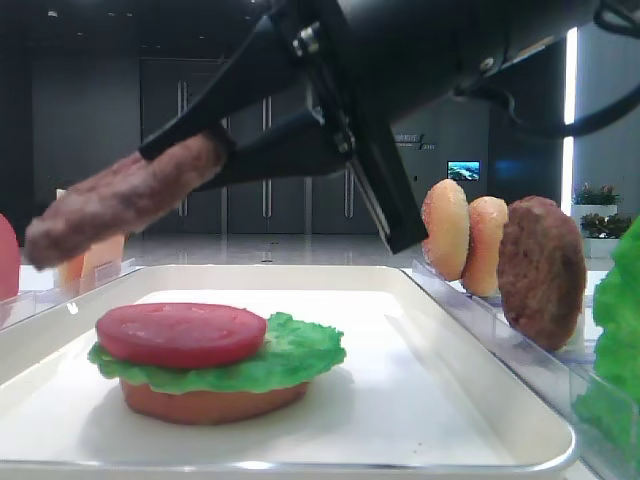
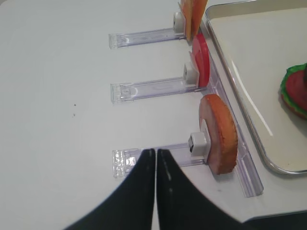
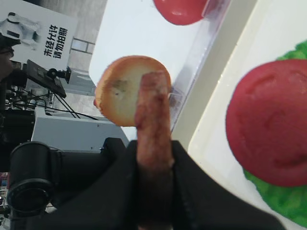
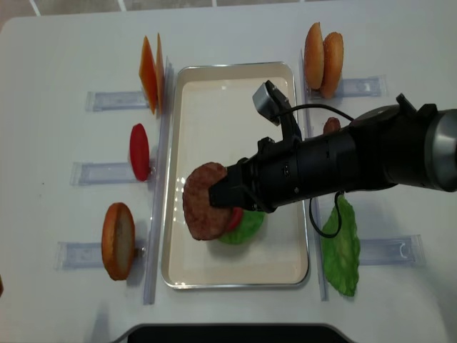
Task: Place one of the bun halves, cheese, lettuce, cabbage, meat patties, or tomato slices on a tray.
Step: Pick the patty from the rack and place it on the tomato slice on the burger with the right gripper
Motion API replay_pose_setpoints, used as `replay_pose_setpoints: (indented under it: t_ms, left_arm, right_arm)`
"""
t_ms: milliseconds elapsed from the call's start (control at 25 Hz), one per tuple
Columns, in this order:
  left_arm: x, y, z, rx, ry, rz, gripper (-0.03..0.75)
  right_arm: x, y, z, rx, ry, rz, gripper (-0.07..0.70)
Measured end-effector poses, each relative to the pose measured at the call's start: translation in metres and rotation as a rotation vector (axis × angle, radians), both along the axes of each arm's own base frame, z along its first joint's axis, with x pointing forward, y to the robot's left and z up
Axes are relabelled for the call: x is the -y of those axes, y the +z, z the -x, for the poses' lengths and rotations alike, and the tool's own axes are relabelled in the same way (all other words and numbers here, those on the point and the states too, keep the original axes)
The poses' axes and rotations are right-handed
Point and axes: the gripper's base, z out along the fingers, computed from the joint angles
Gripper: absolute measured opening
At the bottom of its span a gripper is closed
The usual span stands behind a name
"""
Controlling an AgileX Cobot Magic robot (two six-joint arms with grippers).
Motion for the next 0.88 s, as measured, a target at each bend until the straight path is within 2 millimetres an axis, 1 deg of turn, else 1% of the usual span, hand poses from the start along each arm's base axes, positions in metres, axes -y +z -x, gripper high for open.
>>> replay_pose_setpoints:
  t_ms: [80,360,880]
  left_arm:
    - [0.000,0.000,0.000,0.000,0.000,0.000,-0.007]
    - [0.000,0.000,0.000,0.000,0.000,0.000,-0.007]
    - [0.000,0.000,0.000,0.000,0.000,0.000,-0.007]
  right_arm:
    - [-0.001,-0.009,-0.001,-0.011,0.004,0.017,0.110]
    - [0.000,-0.024,-0.005,-0.025,0.016,0.039,0.110]
    - [0.013,-0.025,-0.018,0.003,-0.026,0.041,0.110]
